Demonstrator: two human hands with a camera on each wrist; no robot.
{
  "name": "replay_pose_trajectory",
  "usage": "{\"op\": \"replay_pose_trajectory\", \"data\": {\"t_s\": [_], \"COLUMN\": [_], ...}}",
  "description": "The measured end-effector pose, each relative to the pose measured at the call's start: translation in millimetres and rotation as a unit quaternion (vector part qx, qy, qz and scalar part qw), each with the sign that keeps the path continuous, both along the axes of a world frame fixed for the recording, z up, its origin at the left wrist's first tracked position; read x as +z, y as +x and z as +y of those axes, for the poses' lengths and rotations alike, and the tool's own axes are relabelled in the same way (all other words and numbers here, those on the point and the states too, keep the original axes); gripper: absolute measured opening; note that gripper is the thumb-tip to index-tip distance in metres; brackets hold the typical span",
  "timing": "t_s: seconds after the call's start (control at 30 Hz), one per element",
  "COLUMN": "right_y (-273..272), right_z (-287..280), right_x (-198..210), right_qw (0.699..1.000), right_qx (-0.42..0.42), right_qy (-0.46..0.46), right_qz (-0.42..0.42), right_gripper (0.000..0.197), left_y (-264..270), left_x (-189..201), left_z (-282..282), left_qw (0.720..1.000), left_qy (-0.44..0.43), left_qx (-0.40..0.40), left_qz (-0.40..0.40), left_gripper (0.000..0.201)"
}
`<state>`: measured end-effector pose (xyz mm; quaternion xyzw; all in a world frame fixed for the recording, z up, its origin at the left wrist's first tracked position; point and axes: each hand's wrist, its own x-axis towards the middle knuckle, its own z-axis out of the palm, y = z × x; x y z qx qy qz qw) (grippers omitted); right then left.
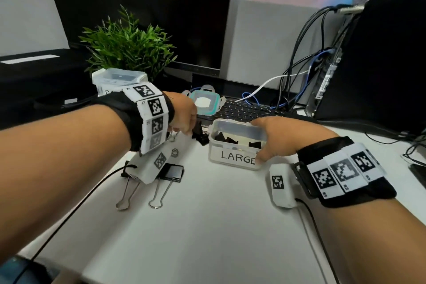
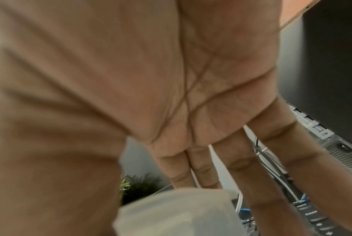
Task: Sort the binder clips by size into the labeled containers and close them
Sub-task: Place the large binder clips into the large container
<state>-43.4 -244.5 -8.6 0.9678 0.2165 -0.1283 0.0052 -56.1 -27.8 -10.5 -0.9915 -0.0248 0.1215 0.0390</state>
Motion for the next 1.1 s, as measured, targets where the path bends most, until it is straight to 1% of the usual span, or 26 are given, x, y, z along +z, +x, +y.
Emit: {"op": "replay_pose_trajectory", "data": {"t_s": [0.03,0.1,0.17,0.23,0.3,0.37,0.47,0.57,0.67,0.73,0.83,0.93,1.0,1.1], "right_y": [0,0,0,-1,-2,-3,-2,1,4,5,6,7,9,13], "right_z": [0,-1,-1,0,0,0,0,-1,-1,-1,-2,-4,-5,-6], "right_x": [0,0,1,1,2,2,2,-1,-1,-1,-2,-1,0,0], "right_qw": [1.0,1.0,1.0,1.0,1.0,1.0,1.0,1.0,1.0,1.0,1.0,1.0,1.0,1.0], "right_qx": [-0.001,-0.005,-0.006,-0.006,-0.006,-0.003,0.005,0.006,0.008,0.011,0.016,0.027,0.028,0.031], "right_qy": [0.0,0.004,0.002,0.003,0.006,0.006,0.004,0.005,0.007,0.007,0.009,0.001,-0.004,-0.004], "right_qz": [0.0,-0.002,0.0,0.002,0.004,0.006,0.0,0.001,0.002,0.007,0.007,0.008,0.011,-0.003], "right_gripper": [0.097,0.095,0.094,0.094,0.096,0.097,0.096,0.097,0.098,0.098,0.097,0.099,0.096,0.097], "left_y": [0,-1,-1,1,5,11,18,23,26,25,25,24,22,18], "left_x": [-3,-6,-12,-15,-17,-21,-24,-25,-25,-26,-24,-14,-5,8], "left_z": [3,5,4,0,-4,-8,-14,-17,-17,-14,-9,-7,-11,-25], "left_qw": [1.0,1.0,1.0,0.999,0.998,0.998,0.997,0.996,0.996,0.997,0.998,0.989,0.976,0.946], "left_qy": [-0.01,0.006,0.018,0.012,0.017,0.032,0.057,0.068,0.082,0.078,0.031,-0.068,-0.143,-0.258], "left_qx": [0.004,-0.004,-0.018,-0.031,-0.049,-0.058,-0.059,-0.06,-0.044,-0.022,0.039,0.098,0.103,0.069], "left_qz": [0.014,0.025,0.016,-0.008,-0.023,-0.015,0.008,0.011,0.009,-0.001,-0.031,-0.087,-0.129,-0.184], "left_gripper": [0.027,0.038,0.05,0.06,0.066,0.07,0.064,0.059,0.055,0.051,0.041,0.027,0.025,0.025]}}
